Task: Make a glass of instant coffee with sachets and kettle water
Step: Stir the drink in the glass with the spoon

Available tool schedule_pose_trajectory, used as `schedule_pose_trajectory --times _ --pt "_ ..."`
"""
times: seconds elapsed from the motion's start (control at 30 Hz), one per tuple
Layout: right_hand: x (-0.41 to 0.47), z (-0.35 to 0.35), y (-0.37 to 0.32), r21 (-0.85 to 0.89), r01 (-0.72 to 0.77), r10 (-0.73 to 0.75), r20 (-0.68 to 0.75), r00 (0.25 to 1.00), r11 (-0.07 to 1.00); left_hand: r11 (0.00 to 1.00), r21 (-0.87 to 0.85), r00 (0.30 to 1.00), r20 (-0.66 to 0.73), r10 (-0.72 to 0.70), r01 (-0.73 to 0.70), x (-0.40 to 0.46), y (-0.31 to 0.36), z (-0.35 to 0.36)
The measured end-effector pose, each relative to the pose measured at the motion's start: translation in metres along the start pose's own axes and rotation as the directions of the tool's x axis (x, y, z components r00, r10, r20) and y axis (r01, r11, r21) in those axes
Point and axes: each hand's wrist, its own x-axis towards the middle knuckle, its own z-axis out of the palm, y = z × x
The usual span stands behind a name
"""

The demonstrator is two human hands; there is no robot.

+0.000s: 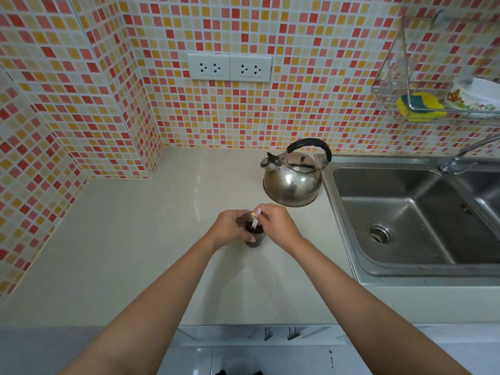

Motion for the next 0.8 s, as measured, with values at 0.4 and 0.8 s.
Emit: schedule_pose_trajectory --times 0.4,0.8 --pt "0.0 0.003 0.002 0.139 -0.152 0.165 -0.089 0.982 0.978 0.999 0.005 0.999 -0.02 -0.036 0.036 -0.002 0.002 0.001" --pt "-0.003 0.001 0.011 0.492 -0.415 0.543 -0.147 0.827 0.765 0.997 0.049 0.996 -0.069 -0.062 0.066 0.001 0.0 0.003"
